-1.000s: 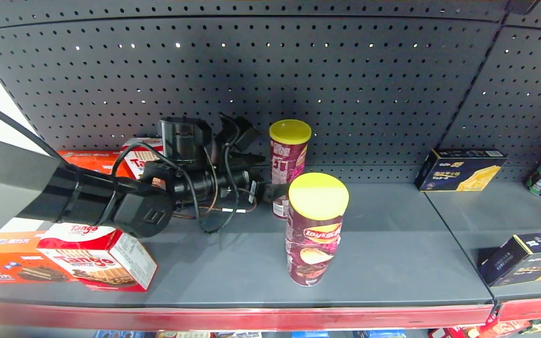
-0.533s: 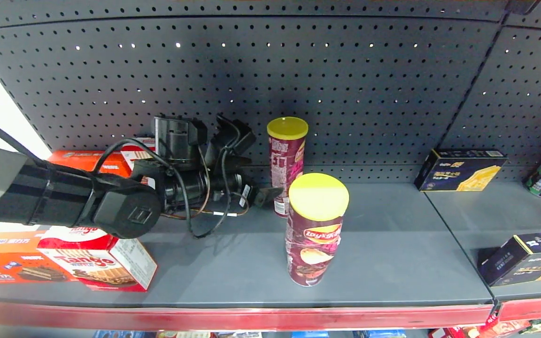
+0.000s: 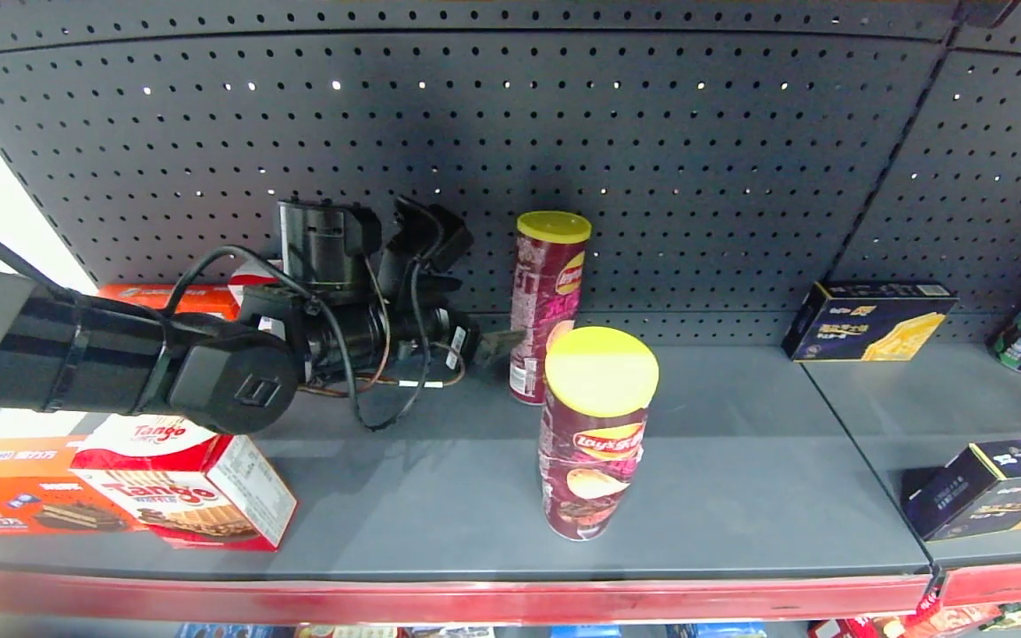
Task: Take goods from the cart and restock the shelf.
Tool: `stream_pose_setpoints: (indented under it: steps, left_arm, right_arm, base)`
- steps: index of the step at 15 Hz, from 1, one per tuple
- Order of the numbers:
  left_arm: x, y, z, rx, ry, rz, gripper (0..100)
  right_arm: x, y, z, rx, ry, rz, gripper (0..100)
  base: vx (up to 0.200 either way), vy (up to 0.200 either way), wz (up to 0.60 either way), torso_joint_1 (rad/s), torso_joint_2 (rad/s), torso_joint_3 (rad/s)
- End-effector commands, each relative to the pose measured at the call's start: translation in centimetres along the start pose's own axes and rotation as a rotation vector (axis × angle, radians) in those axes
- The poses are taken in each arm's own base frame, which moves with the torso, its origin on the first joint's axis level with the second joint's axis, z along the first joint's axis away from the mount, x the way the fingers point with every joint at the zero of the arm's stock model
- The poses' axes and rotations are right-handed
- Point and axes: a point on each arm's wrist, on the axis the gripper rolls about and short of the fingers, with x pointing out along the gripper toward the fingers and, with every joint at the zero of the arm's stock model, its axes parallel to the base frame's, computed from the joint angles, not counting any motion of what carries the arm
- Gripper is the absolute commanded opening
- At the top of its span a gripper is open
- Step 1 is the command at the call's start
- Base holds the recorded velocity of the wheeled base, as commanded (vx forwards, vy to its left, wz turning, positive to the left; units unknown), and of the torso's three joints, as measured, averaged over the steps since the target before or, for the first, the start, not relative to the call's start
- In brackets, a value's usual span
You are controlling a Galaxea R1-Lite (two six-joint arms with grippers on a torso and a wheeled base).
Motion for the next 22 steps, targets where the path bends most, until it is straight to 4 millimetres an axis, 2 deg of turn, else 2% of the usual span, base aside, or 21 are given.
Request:
stream_pose_setpoints:
  steps: [1, 6, 8, 12, 14, 22]
  left_arm:
    - [-0.2, 0.7, -0.1, -0.004, 0.001, 0.018, 100]
    - [-1.0, 1.8, -1.2, -0.013, 0.035, 0.066, 100]
    - [-1.9, 1.6, -1.4, -0.012, 0.027, 0.073, 100]
    - [-2.3, 1.5, -2.0, -0.014, 0.038, 0.074, 100]
    - [-2.2, 1.5, -1.8, -0.011, 0.035, 0.077, 100]
    - [0.5, 1.2, -2.1, 0.0, 0.049, 0.088, 100]
  right_arm:
    - [0.0, 0.0, 0.0, 0.0, 0.002, 0.0, 100]
    - [0.0, 0.0, 0.0, 0.0, 0.002, 0.0, 100]
    - [0.0, 0.0, 0.0, 0.0, 0.0, 0.0, 100]
    - [0.0, 0.0, 0.0, -0.001, 0.0, 0.0, 100]
    - [0.0, 0.0, 0.0, 0.0, 0.0, 0.0, 100]
    - [0.0, 0.0, 0.0, 0.0, 0.0, 0.0, 100]
  base:
    - [0.0, 0.0, 0.0, 0.0, 0.0, 0.0]
    - [0.0, 0.0, 0.0, 0.0, 0.0, 0.0]
    - [0.0, 0.0, 0.0, 0.0, 0.0, 0.0]
    - [0.0, 0.0, 0.0, 0.0, 0.0, 0.0]
    - [0.0, 0.0, 0.0, 0.0, 0.0, 0.0]
    - [0.0, 0.0, 0.0, 0.0, 0.0, 0.0]
